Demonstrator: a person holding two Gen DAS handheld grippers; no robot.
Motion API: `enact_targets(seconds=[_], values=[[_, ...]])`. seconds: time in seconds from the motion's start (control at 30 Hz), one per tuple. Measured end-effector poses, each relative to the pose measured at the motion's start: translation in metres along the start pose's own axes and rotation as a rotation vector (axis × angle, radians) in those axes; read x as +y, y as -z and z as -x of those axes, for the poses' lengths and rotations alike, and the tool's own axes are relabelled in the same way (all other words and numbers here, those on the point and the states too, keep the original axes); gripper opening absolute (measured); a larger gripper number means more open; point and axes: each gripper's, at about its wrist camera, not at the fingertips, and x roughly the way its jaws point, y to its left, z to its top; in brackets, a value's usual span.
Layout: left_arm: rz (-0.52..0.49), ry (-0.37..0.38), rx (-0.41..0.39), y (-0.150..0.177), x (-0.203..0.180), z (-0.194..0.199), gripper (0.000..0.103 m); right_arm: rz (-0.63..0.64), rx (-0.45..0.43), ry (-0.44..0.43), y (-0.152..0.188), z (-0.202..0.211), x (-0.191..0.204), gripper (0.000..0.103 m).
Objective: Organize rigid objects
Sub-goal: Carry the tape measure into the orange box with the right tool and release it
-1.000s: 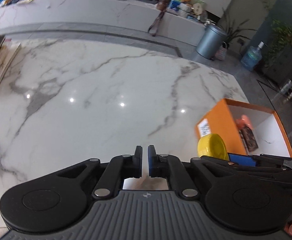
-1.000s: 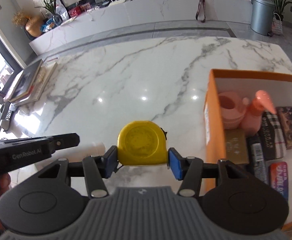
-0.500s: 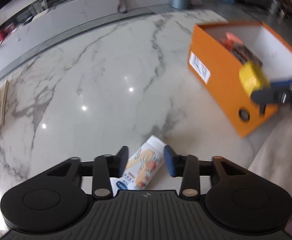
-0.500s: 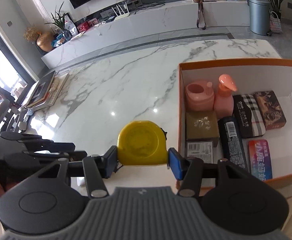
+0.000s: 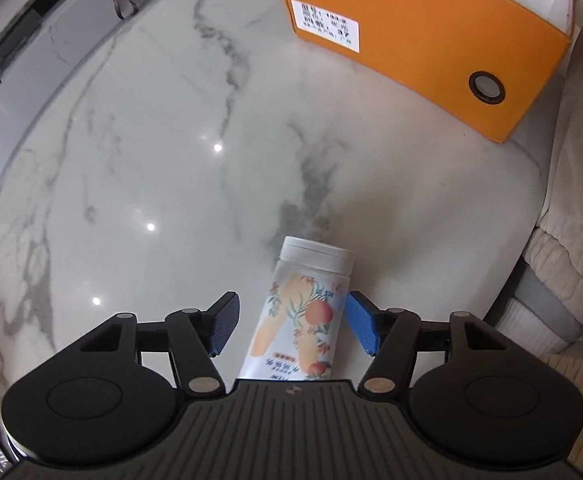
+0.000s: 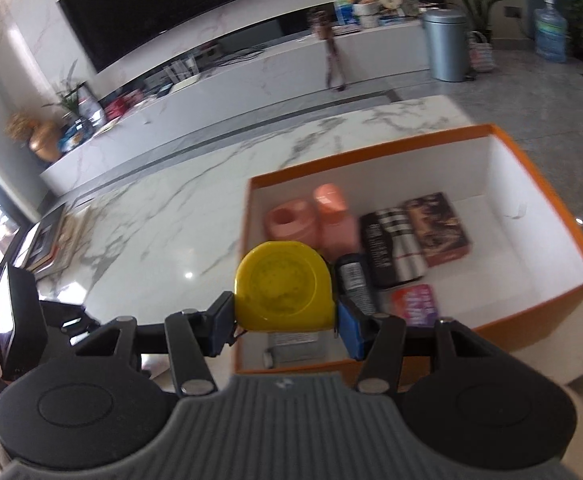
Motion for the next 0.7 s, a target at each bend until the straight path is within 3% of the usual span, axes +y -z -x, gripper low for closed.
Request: enact_targets(seconds=[0.2,0.4,0.57,0.7], values=[[0.022,0.039,0.017,-0.002,0.003,-0.011,0.055,-0.073,-0.012,0.085,-0.008,0.007,-0.037,0.056],[0.068,0.014,0.006,-0.003,0.005,-0.007,0.052,-0.076,0.02,0.11,-0.015,-0.008,-0.052,0.056],[0.282,0.07,-0.114,-0.009,0.017,0.027,0.049,-0.055,0.072,0.151,-0.024,-0.024,-0.072,0.056],[0.406,0.14,-0.23,-0.031,0.017,0.066,0.03,-0.035,0.157,0.178,-0.036,-0.043,-0.09,0.056]])
